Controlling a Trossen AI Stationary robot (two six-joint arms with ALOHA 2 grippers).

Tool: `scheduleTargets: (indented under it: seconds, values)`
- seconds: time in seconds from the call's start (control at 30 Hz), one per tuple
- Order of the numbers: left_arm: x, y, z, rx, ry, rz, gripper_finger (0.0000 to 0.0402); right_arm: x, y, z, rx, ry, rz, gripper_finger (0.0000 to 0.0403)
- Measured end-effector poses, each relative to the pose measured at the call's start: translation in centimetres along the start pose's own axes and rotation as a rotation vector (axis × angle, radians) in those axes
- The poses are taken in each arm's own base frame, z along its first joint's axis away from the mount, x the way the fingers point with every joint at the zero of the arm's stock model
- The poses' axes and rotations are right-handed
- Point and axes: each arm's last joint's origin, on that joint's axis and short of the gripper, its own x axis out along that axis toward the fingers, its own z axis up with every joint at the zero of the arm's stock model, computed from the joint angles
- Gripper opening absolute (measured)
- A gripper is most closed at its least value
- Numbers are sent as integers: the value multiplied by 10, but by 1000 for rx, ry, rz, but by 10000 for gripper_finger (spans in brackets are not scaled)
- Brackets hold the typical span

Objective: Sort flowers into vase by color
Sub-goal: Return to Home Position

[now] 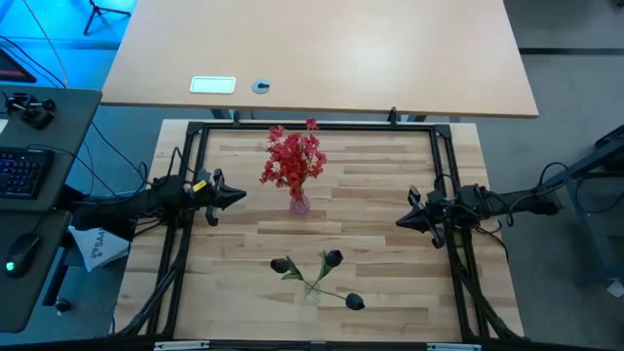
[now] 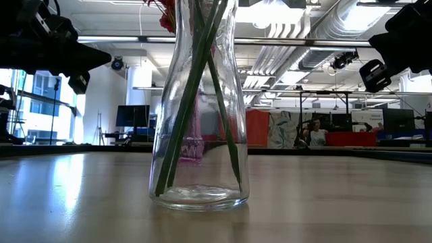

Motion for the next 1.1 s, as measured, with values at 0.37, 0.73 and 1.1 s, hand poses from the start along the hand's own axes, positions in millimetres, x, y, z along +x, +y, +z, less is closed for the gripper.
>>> scheduleTargets:
  seconds: [0.37, 0.73, 1.1]
  values:
    - [0, -6, -2, -1, 17, -62, 0, 0, 0, 0, 0, 0, 0, 0]
    - [-1, -10, -3, 0, 34, -102, 0, 0, 0, 0, 0, 0, 0, 0]
    - [-2, -17, -6, 474, 23, -189, 0, 0, 0, 0, 0, 0, 0, 0]
